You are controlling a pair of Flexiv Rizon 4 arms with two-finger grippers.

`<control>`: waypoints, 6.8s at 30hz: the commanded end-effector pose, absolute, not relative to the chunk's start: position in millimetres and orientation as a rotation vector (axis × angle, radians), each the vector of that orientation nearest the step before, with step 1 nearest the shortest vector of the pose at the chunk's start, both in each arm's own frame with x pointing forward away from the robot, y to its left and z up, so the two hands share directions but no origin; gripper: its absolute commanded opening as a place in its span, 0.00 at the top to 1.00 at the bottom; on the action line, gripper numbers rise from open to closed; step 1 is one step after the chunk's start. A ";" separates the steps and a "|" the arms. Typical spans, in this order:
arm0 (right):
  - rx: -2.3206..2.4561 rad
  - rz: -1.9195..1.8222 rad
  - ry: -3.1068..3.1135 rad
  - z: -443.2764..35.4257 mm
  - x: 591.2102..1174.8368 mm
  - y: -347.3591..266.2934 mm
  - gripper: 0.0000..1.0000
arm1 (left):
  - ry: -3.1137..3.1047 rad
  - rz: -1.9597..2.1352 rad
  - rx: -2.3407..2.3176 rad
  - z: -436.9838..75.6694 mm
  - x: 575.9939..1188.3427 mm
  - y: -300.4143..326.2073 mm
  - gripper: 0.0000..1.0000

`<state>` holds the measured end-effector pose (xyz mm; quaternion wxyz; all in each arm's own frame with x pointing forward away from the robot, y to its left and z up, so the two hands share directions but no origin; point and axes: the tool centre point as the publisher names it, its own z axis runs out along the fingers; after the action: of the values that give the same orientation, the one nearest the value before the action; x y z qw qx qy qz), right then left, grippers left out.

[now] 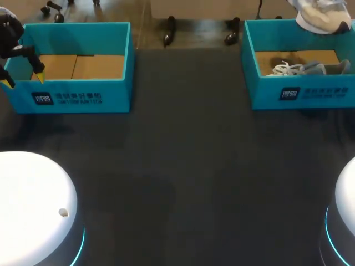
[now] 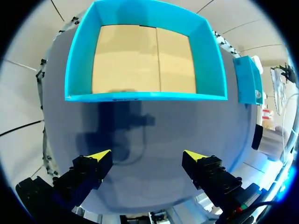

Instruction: Take the shoe out of the shoebox, open the shoe tongue, remove and reinsert the insole, then place the shoe into the shoebox

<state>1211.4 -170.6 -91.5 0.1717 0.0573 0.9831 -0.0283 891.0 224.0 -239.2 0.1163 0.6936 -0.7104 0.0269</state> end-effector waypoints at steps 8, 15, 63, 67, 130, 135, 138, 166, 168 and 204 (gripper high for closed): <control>0.161 -0.081 2.793 -89.5 1211.5 -171.1 1.00 | -2.078 0.046 2.018 -239.7 896.9 223.1 0.00; 0.725 -0.100 2.732 -87.7 1227.8 -196.8 1.00 | -2.078 0.046 2.018 -239.7 896.9 223.1 0.00; 1.886 -0.324 1.921 -110.0 1183.4 -312.7 1.00 | -2.078 0.046 2.018 -239.7 896.9 223.1 0.00; 1.886 -0.324 1.921 -110.0 1183.4 -312.7 1.00 | -2.078 0.046 2.018 -239.7 896.9 223.1 0.00; 1.990 -0.283 1.713 -199.1 1147.4 -319.0 1.00 | -2.078 0.046 2.018 -239.7 896.9 223.1 0.00; 2.014 -0.268 1.693 -210.0 1144.7 -323.1 1.00 | -2.078 0.046 2.018 -239.7 896.9 223.1 0.00; 2.027 -0.258 1.691 -215.4 1141.0 -326.6 1.00 | -2.078 0.046 2.018 -239.7 896.9 223.1 0.00; 2.060 -0.286 1.597 -231.7 1160.5 -333.5 1.00 | -2.078 0.046 2.018 -239.7 896.9 223.1 0.00; 2.060 -0.286 1.597 -231.7 1160.5 -333.5 1.00 | -2.078 0.046 2.018 -239.7 896.9 223.1 0.00; 2.171 -0.211 1.506 -274.9 1147.6 -342.9 1.00 | -2.078 0.046 2.018 -239.7 896.9 223.1 0.00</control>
<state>1147.8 -341.9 -270.1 0.2409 0.7947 0.5515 -0.0794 896.9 222.6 -240.3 0.1220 0.6915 -0.7118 0.0172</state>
